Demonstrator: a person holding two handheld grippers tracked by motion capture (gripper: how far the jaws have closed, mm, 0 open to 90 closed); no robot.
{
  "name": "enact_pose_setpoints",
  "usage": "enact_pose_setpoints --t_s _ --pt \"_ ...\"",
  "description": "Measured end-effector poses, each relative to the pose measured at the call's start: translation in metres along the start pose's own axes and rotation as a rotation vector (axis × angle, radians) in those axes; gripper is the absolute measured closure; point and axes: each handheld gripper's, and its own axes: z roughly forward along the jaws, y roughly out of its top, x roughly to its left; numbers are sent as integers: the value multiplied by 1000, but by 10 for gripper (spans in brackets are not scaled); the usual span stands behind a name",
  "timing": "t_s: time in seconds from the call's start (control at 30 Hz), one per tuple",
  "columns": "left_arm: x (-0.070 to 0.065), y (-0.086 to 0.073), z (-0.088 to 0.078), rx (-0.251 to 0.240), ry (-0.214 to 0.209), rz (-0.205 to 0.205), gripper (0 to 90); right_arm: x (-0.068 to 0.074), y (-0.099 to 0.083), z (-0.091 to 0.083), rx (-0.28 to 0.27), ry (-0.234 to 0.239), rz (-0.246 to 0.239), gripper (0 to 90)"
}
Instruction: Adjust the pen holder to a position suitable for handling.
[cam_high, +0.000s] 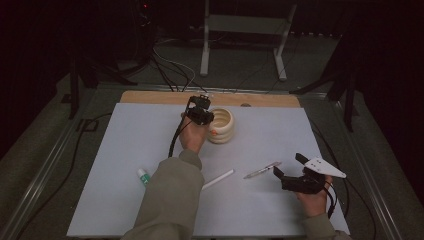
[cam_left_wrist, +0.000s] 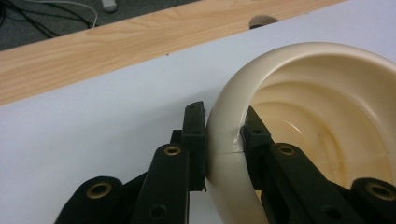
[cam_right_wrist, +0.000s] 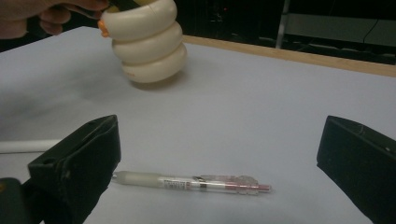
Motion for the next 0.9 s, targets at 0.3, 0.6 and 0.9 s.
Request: enact_pose_setpoints --t_s 0.3,0.6,0.9 --pt "0 0 -28 -28 -53 36 779 0 0 0 0 0 3 3" --pt "-6 -7 -54 -49 -98 102 778 1 0 0 0 0 5 3" --pt "-5 -17 -74 -39 -112 128 778 1 0 0 -1 2 5 3"
